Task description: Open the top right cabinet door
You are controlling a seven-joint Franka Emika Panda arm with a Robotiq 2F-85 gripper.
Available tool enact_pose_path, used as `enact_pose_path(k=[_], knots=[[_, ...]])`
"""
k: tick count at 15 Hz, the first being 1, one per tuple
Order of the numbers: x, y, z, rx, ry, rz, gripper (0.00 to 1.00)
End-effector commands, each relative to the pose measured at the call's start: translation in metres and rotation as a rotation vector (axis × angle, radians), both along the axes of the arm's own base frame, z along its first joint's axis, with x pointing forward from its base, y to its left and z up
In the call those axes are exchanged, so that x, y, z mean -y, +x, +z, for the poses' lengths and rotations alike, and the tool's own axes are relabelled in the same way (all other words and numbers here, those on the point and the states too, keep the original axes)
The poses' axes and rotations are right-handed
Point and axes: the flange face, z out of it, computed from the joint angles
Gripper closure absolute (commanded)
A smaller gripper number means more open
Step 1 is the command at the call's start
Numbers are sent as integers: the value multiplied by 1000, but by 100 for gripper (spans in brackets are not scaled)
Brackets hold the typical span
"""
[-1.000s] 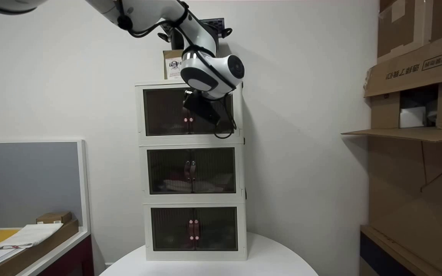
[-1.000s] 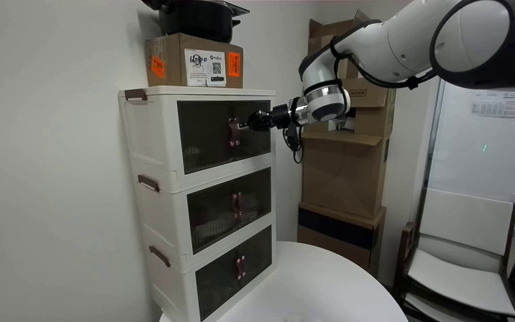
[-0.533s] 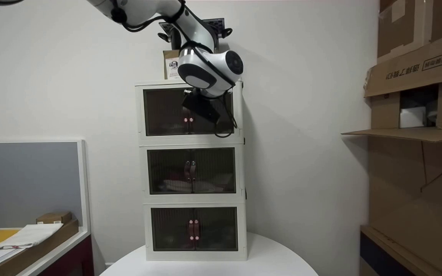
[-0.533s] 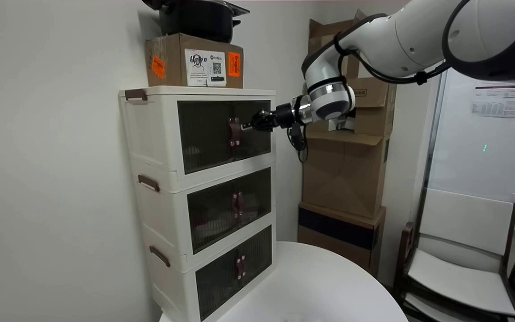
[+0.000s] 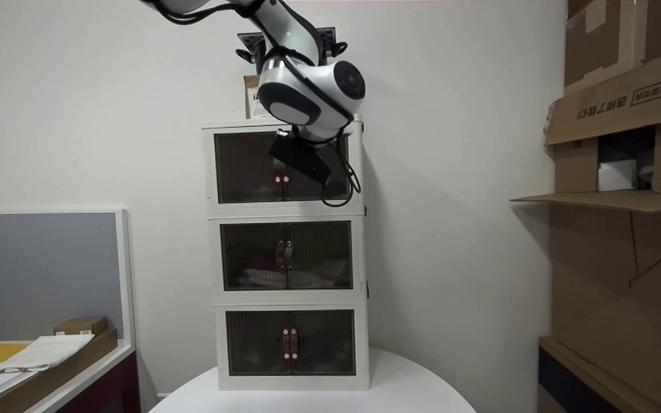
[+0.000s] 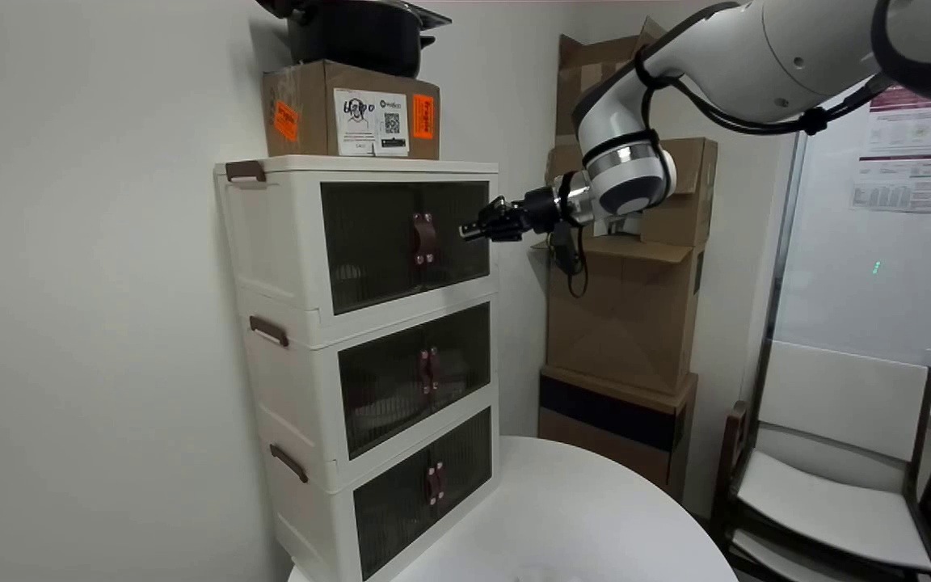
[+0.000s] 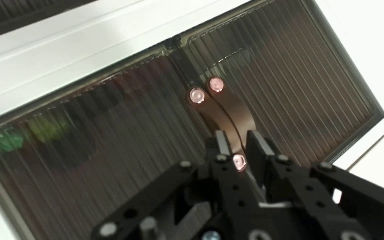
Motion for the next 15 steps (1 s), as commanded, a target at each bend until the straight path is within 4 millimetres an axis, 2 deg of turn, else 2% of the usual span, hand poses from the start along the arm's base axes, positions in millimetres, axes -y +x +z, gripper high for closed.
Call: enact_pose_path(k=[1, 3, 7, 11, 15], knots=[[-6, -9, 8, -1, -40, -39, 46], [-14, -3, 12, 19, -74, -45, 31], [-46, 10, 20, 46, -125, 1, 1], [-73, 20, 24, 78, -148, 69, 0], [-82, 28, 25, 103, -151, 99, 0]])
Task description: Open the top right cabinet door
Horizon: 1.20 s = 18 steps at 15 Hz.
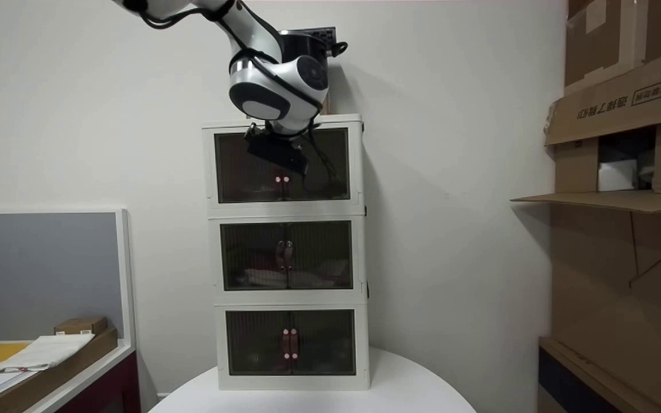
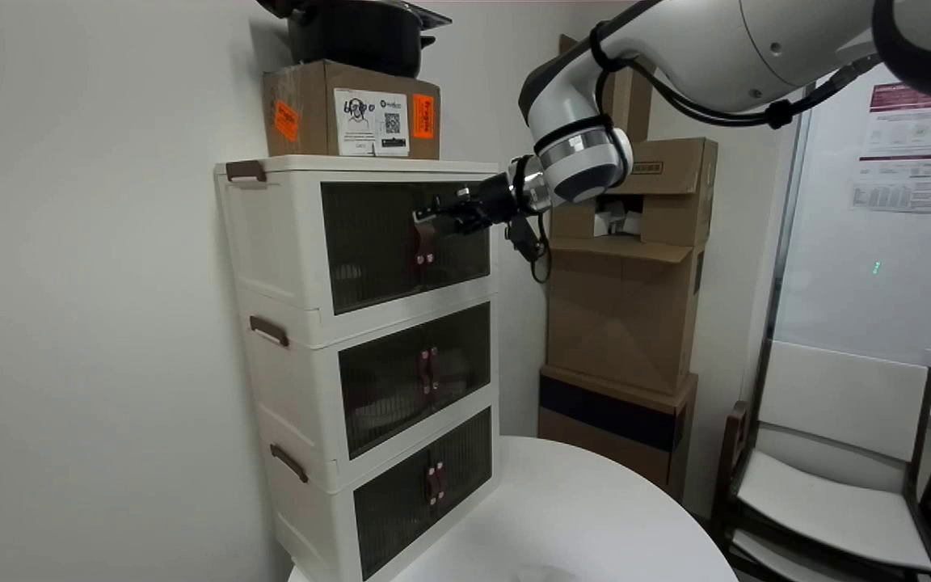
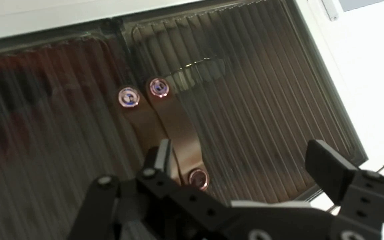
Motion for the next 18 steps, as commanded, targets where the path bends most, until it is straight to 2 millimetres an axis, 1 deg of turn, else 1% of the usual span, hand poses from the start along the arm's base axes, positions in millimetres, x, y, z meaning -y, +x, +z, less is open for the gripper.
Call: enact_pose_path(k=[1, 4, 7, 10, 13, 16, 18], knots=[[-3, 13, 2, 32, -21, 29, 0], [4, 18, 1, 39, -30, 15, 0], [16, 21, 2, 43, -27, -12, 0], [19, 26, -1, 41, -29, -16, 0], [11, 30, -8, 21, -16, 22, 0], [0, 32, -17, 10, 26, 118, 0], [-3, 33, -19, 5, 57, 177, 0]])
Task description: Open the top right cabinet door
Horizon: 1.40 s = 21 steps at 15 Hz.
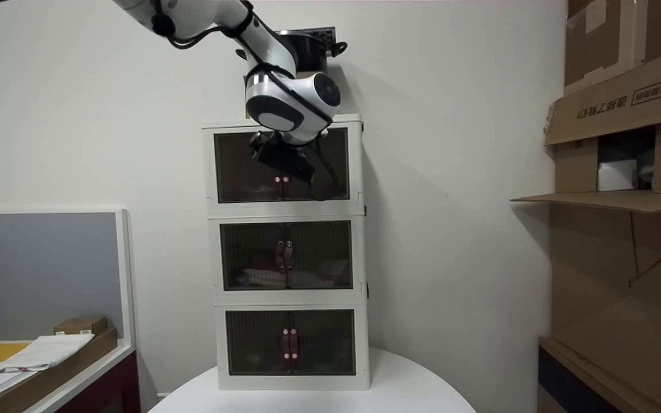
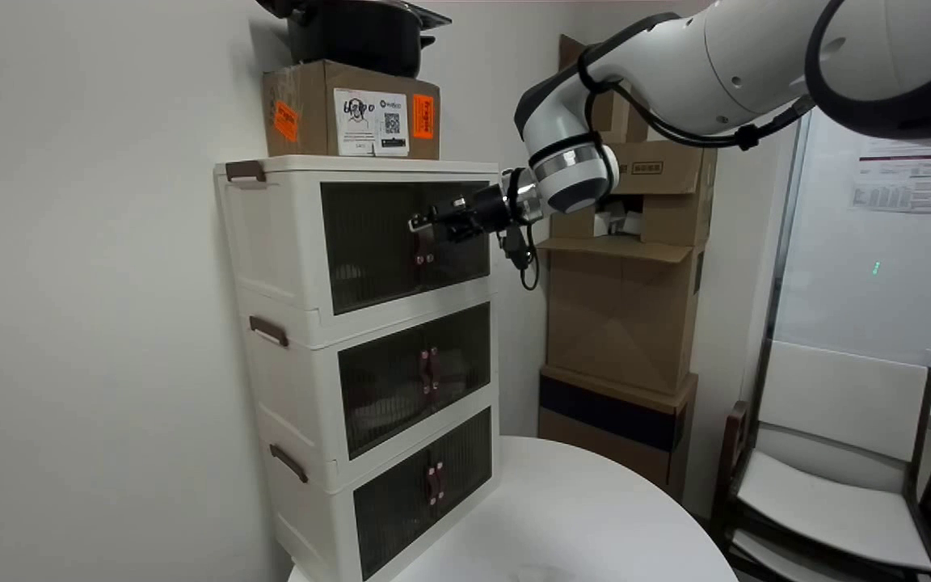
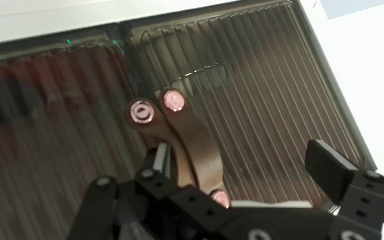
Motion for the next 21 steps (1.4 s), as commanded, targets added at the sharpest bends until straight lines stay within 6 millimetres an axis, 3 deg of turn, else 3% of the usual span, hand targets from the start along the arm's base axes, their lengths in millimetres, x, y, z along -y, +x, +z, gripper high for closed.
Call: enact_pose_path(k=[1, 3, 4, 5, 14, 18, 21], knots=[[-3, 8, 0, 11, 54, 119, 0], [3, 10, -2, 17, 69, 147, 0], [5, 12, -3, 17, 74, 150, 10], [7, 14, -4, 19, 74, 146, 26], [25, 23, -9, 23, 103, 122, 92], [28, 26, -11, 26, 110, 116, 98], [28, 24, -12, 12, 103, 129, 94]])
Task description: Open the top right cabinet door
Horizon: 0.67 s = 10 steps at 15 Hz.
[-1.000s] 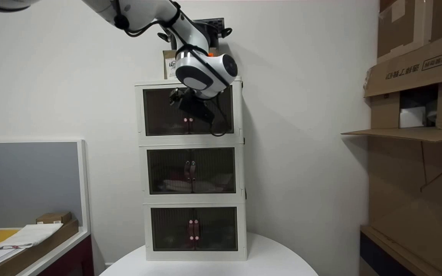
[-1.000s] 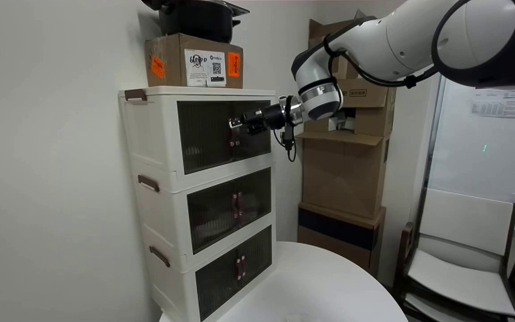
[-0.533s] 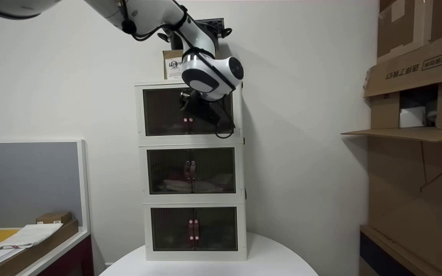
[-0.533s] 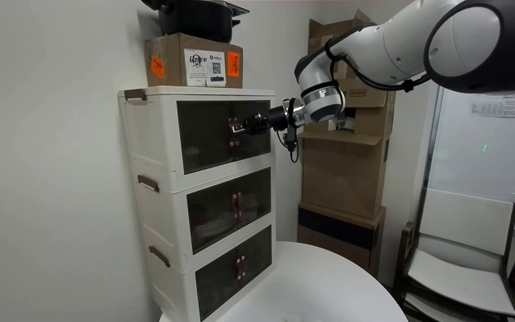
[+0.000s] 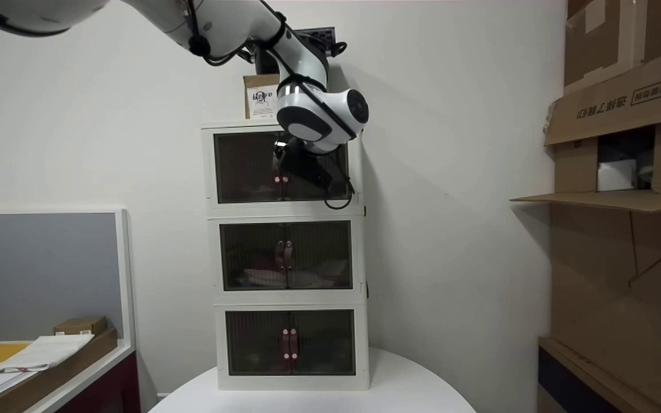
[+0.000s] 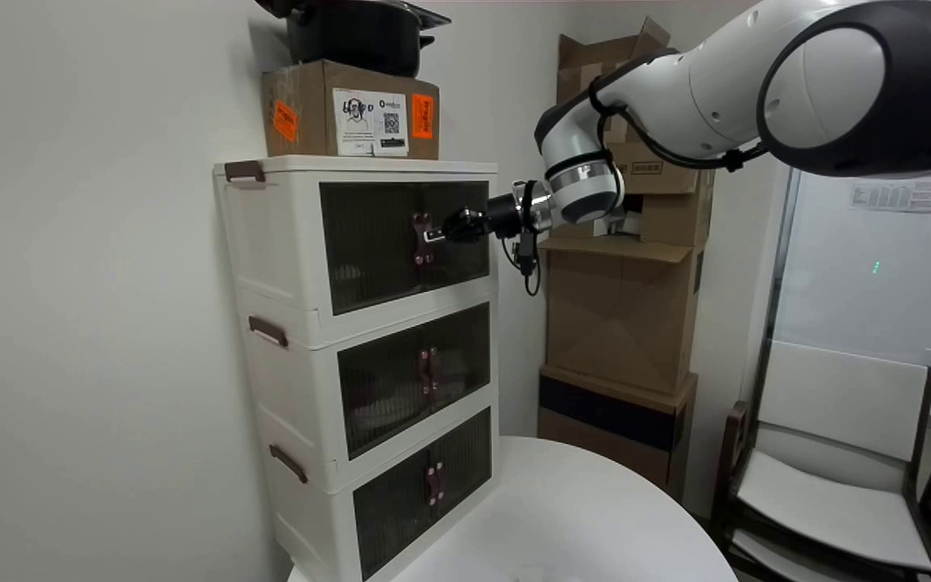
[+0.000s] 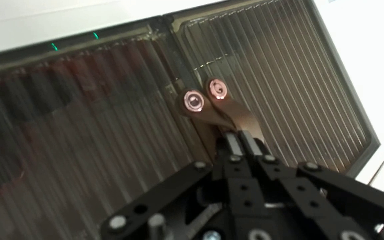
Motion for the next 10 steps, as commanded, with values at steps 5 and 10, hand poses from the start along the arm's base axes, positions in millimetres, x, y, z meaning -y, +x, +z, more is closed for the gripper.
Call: enact_pose_path(k=[5, 10], knots=[[-14, -17, 1, -52, -33, 195, 95], [4, -29, 6, -50, -48, 226, 95]])
